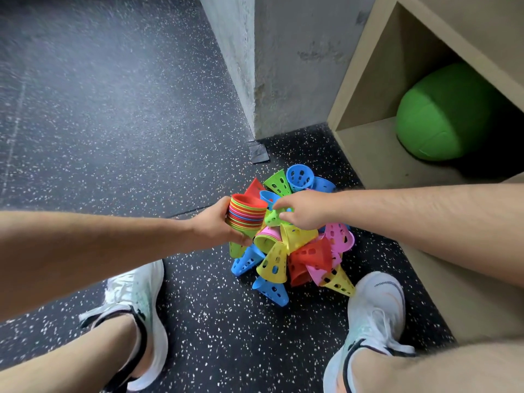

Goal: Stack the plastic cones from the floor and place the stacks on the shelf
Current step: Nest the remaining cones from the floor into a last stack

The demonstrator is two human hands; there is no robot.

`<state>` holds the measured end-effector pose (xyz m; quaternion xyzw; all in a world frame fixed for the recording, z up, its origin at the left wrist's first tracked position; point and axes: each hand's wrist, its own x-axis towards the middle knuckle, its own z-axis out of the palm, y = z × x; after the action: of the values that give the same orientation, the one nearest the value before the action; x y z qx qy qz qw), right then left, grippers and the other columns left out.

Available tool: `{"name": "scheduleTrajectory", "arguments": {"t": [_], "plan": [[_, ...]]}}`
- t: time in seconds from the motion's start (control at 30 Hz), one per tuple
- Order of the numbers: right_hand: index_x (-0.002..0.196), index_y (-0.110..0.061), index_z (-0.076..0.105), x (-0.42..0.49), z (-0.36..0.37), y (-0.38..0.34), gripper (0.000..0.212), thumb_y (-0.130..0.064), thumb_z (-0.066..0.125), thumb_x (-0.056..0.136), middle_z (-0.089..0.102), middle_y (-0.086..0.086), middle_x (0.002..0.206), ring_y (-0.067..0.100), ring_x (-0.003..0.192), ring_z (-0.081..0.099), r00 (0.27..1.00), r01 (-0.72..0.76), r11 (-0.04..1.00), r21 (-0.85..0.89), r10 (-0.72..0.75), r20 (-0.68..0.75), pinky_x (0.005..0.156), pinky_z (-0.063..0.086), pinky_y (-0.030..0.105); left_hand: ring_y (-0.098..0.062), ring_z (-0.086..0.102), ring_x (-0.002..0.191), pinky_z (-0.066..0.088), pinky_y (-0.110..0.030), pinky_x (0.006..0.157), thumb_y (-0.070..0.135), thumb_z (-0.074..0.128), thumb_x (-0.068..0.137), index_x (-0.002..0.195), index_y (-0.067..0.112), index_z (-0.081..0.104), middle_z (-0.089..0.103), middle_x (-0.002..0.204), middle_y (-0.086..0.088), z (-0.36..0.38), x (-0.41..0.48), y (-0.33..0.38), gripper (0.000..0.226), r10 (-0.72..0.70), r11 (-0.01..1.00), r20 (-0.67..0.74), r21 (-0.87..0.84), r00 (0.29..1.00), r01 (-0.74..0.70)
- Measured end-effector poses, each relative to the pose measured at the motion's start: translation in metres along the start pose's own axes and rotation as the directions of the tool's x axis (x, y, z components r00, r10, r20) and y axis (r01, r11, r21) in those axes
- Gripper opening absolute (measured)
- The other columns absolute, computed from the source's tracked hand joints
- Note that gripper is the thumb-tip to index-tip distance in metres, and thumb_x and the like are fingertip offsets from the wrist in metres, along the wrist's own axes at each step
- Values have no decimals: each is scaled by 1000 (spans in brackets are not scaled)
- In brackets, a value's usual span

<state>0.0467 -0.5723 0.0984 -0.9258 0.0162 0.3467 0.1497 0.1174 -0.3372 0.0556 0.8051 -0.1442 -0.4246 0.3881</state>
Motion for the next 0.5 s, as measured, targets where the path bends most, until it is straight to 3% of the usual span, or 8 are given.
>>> {"name": "scheduleTrajectory", "arguments": {"t": [0.07,0.1,0.2,0.23,0.37,0.5], "plan": [[146,-30,48,-2,-1,-1,41,-37,44,105,50,-2,150,21,128,54,1000,18,1000,-14,-18,-9,104,45,34,-20,73,107,57,-47,101,33,100,38,129,22,52,75,114,-3,1,0,-1,103,1,1000,2,-4,1000,-1],[144,-30,50,-4,-2,0,40,-36,46,105,52,-4,148,18,122,57,999,30,1000,-2,-30,-30,99,47,31,-20,73,107,57,-47,101,35,100,37,129,23,52,75,114,-3,1,0,-1,104,2,1000,6,-5,1000,-2],[134,-31,59,-7,-7,0,31,-32,49,105,58,-12,130,3,80,57,983,74,994,78,-60,-171,69,43,20,-20,73,107,58,-47,100,34,101,40,128,23,52,75,113,-3,0,-1,-1,101,-1,1000,0,9,1000,1],[132,-30,60,-7,-10,0,29,-29,50,105,61,-10,130,5,78,57,969,89,990,105,-62,-239,67,42,23,-20,73,106,58,-47,100,27,103,46,129,23,52,75,113,-3,0,-1,-1,97,-2,1000,-1,17,1000,2],[140,-30,50,-5,-22,3,41,-15,53,101,66,9,126,24,111,64,873,177,961,212,-53,-485,84,47,31,-20,72,107,57,-47,101,14,102,58,130,22,52,74,114,-4,0,-1,-2,88,-8,1000,-4,25,1000,8],[123,-20,61,-7,-35,5,26,-13,53,100,73,3,106,20,98,67,785,284,914,289,-49,-617,83,49,34,-20,71,109,56,-46,103,26,103,47,130,23,52,74,115,-3,1,0,3,98,-4,1000,-18,30,1000,5]]}}
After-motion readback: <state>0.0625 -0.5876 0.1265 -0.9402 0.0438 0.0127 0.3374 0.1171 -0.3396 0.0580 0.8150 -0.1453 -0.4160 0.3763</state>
